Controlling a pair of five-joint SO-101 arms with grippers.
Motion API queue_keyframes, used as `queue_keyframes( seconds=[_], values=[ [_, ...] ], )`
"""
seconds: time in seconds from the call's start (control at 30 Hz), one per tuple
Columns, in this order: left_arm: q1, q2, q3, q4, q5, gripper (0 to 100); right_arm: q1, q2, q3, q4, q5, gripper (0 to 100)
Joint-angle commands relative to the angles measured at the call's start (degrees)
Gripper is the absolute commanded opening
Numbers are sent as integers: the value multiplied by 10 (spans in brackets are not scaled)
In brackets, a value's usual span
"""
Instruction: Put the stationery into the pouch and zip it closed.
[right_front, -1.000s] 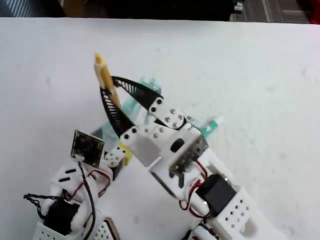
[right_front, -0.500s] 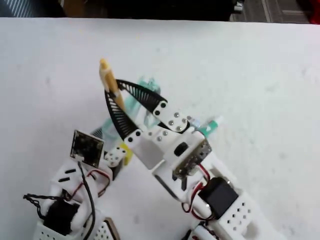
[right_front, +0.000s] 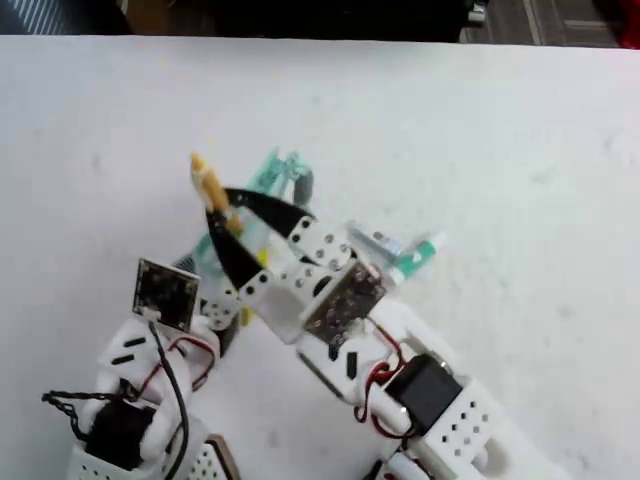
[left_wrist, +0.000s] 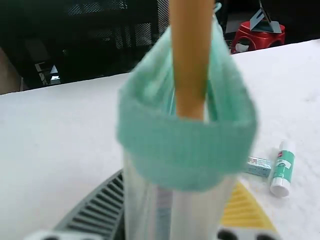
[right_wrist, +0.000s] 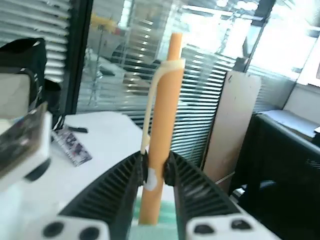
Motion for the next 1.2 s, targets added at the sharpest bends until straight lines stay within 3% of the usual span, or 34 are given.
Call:
queue_keyframes(
  seconds=[0.0,0.1,0.17,0.43,0.6,0.77,1.17],
  values=[
    [-26,0,-15,2,28,193,-4,-7,-15,14,4,118],
    [-26,0,-17,4,33,194,-3,-7,-16,16,2,249],
    [-26,0,-17,4,34,194,-3,-7,-17,31,2,276],
    [-26,0,-16,2,34,194,0,-6,-100,87,3,241],
    [-26,0,-15,2,34,194,42,2,-153,116,1,241],
    [-26,0,-15,2,34,194,22,81,-154,164,3,241],
    [-26,0,-15,2,33,192,18,114,-164,125,0,241]
  ],
)
